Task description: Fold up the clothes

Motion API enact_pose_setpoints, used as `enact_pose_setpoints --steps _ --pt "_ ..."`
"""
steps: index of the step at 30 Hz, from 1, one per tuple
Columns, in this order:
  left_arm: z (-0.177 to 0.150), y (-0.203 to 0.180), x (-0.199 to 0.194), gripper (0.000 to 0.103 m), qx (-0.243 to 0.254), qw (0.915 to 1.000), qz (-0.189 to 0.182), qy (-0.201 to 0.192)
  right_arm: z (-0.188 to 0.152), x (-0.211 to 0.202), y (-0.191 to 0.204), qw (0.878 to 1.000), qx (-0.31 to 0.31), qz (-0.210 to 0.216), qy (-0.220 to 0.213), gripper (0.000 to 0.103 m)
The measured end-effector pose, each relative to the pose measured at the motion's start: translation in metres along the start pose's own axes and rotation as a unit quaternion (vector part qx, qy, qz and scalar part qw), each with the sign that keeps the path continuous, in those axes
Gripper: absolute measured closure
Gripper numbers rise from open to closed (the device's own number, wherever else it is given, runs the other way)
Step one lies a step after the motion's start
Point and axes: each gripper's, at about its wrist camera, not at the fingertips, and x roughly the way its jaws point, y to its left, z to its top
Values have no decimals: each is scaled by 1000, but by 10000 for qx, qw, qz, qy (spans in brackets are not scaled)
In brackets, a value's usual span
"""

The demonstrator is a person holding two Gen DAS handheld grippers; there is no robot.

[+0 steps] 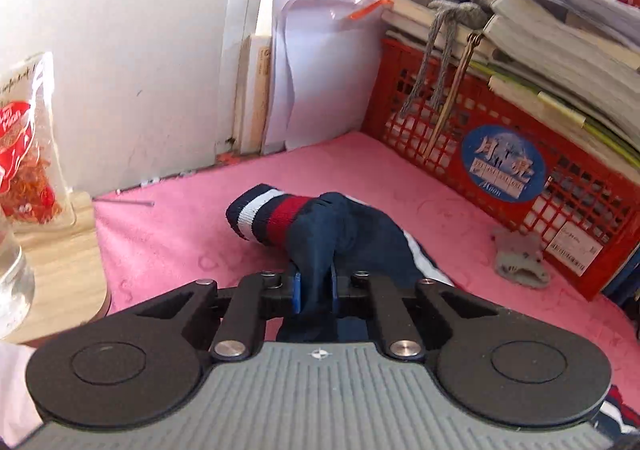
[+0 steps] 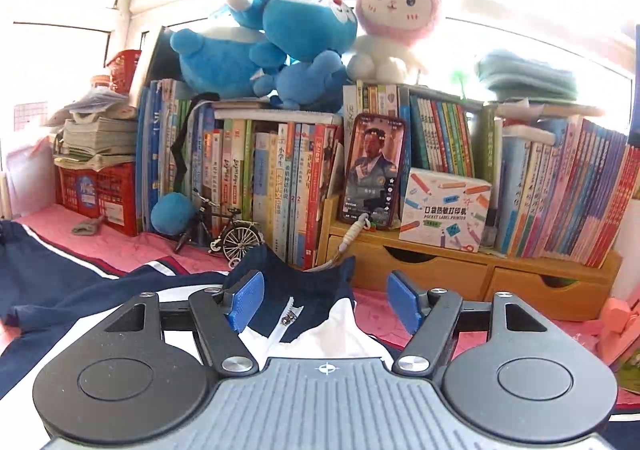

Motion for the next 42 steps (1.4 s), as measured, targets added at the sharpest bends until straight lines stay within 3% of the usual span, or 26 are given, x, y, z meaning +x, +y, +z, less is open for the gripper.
enact_pose_setpoints --steps 2,5,7,9,12,15,18,23,30,32,34,36,37,38,39,40,42 --pt "23 -9 -15 91 230 9981 -121 -559 4 -19 1 9998 -129 -126 -12 35" --pt "65 -22 -45 91 722 9850 -212 -1553 9 -30 1 9996 -150 -228 -35 34" --pt "85 -24 -53 90 937 9765 -163 -1936 12 -31 3 9998 -65 -171 4 34" --pt "89 -27 -47 90 1255 9703 34 -2069 13 -25 8 9999 21 -48 112 34" --pt "71 -24 -18 90 1671 9678 477 -1820 8 -7 24 9989 123 177 408 34" --pt "44 -6 21 89 1431 9822 761 -945 -1 12 49 9948 184 616 795 34" --pt "17 11 46 86 1222 9863 1079 -270 -5 32 79 9884 67 1006 1135 34" --pt "-7 16 49 78 1438 9815 1256 -137 3 82 114 9733 422 1538 1653 34" --pt "0 22 60 76 1300 9819 1366 160 10 174 150 9599 1209 944 2346 44" --pt "1 19 61 76 1392 9798 1421 189 13 190 160 9610 1393 587 2317 35" --pt "0 16 60 76 1493 9774 1480 206 18 204 168 9633 1440 153 2260 16" --pt "1 13 55 77 1518 9774 1469 6 16 221 174 9570 1481 -283 2480 14" --pt "2 13 50 81 1500 9780 1436 -176 15 230 177 9527 1500 -500 2595 17" --pt "3 12 46 90 1482 9783 1402 -358 15 231 181 9564 1386 -694 2474 28" --pt "3 11 41 92 1478 9778 1373 -564 18 234 185 9592 1284 -707 2417 46" --pt "6 8 35 92 1615 9720 1396 -983 21 236 189 9617 1185 -699 2369 68" --pt "7 -3 34 92 2041 9597 1518 -1199 27 241 196 9664 986 -684 2272 81"
